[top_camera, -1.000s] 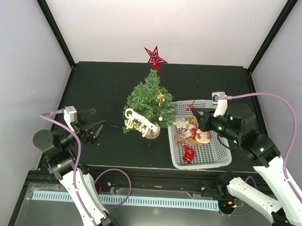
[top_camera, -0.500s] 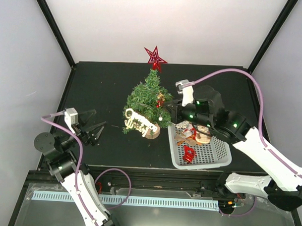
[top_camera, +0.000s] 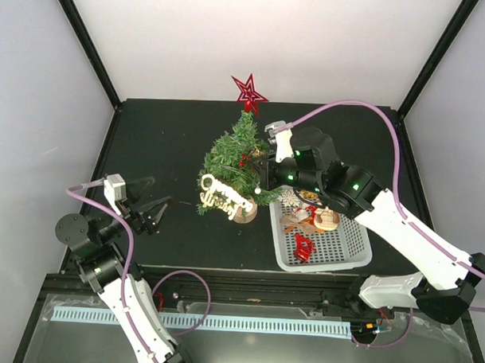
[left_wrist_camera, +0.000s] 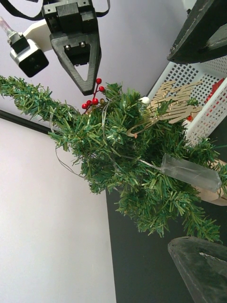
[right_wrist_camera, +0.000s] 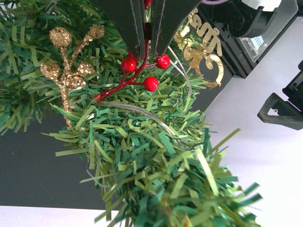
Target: Decorate the small christmas tree
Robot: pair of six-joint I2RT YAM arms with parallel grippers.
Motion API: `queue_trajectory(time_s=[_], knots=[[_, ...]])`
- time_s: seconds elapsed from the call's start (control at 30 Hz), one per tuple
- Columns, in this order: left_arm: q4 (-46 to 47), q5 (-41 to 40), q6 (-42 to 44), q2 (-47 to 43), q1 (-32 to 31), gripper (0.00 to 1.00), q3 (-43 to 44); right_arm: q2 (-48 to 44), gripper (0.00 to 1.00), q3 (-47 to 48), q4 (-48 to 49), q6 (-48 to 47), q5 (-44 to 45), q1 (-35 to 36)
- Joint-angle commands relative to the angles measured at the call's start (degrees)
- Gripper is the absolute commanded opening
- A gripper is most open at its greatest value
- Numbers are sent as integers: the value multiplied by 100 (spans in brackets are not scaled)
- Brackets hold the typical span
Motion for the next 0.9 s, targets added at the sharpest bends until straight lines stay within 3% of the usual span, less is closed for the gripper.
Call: queue_trajectory(time_s=[0.0,0.57,0.87], knots=[[141,66,-78,-90,70,99,-45,110,4,54,180,-93,-55,27],[214,114,-131,-78,79,99,-71,426,8,97,199,-76,-165,31],[227,91,-134,-103,82,99,-97,-103,29,-138,198,-77,-2,27]])
